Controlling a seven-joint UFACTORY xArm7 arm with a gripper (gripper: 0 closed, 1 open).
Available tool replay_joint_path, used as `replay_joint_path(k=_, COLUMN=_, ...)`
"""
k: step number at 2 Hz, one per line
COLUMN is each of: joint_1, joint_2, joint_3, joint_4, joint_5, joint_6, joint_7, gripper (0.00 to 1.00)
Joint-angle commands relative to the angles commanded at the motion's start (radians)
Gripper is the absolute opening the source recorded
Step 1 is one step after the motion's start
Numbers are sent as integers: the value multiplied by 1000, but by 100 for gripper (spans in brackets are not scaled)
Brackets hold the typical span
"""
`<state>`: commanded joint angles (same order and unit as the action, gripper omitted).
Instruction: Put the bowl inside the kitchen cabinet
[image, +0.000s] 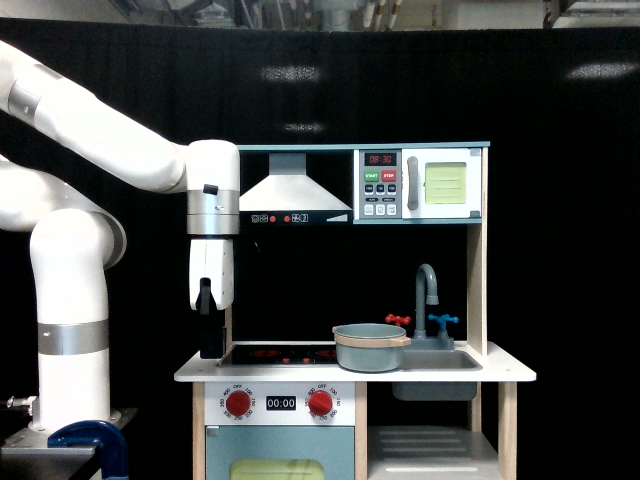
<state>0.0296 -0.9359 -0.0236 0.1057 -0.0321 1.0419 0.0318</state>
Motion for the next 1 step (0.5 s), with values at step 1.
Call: replay_joint_path(k=1, joint_1=-15, joint_2=-14, joint_3=-15, joint_4=1, joint_5=5, joint_6=-20, joint_7=0, gripper=100)
